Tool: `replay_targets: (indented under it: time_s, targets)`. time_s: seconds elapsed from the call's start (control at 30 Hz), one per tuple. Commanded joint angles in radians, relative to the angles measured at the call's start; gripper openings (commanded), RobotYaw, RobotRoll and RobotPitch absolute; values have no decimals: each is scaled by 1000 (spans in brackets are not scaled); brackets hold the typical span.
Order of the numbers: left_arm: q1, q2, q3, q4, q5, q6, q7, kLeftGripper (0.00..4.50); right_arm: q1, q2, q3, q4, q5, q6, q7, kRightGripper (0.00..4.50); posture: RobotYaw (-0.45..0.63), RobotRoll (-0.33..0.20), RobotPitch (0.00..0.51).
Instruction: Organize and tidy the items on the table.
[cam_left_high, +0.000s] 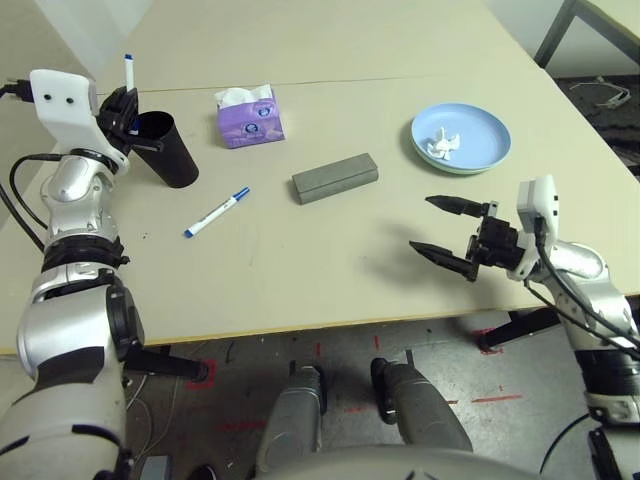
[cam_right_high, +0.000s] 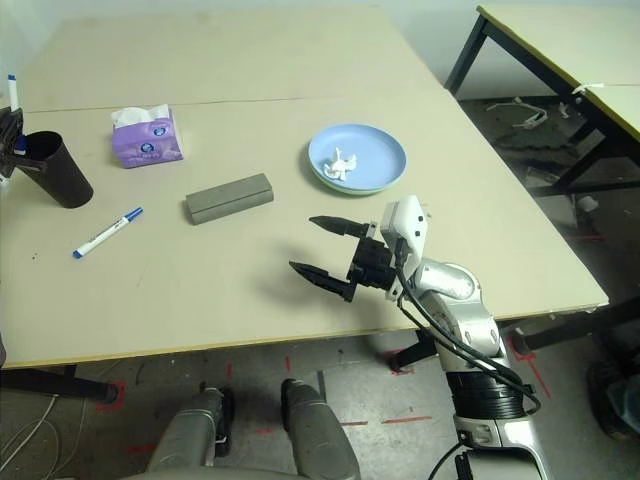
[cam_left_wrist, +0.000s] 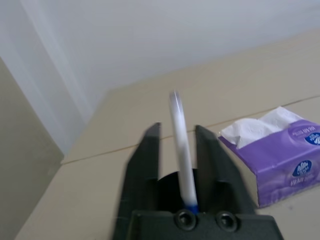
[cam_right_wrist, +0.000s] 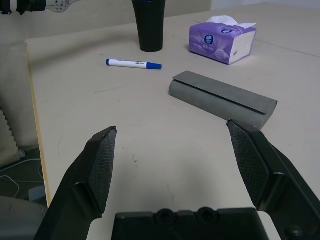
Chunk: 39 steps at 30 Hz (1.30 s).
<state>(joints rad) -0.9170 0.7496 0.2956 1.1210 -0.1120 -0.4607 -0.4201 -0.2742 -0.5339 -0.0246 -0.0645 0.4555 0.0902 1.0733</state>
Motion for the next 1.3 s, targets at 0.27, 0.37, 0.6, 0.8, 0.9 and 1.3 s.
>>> replay_targets:
  time_s: [0.27, 0.37, 0.6, 0.8, 0.9, 1.3]
  targets:
    - [37, 24, 22, 0, -28, -19, -15, 4479, -9, -6, -5, -5, 5, 12, -7, 4500, -131, 0, 193]
    - [65, 2, 27, -71, -99, 24, -184, 4479, -13, -5, -3, -4, 4, 12, -9, 4500, -134, 0, 193]
    - [349, 26, -45, -712, -351, 466, -565, 4479, -8, -5, -2, 11, -2, -3, -5, 4500, -125, 0, 199]
    - [510, 150, -97, -917, -338, 786, -586, 4479, -7, 5, 13, 11, -8, -7, -4, 4500, -113, 0, 198]
    - [511, 154, -97, -832, -284, 802, -532, 4479, -9, 9, 19, 13, -11, -10, 0, 4500, -113, 0, 197]
    - [439, 130, -209, -639, -89, 828, -457, 4479, 6, 6, 12, -13, -10, -5, -8, 4500, -137, 0, 201]
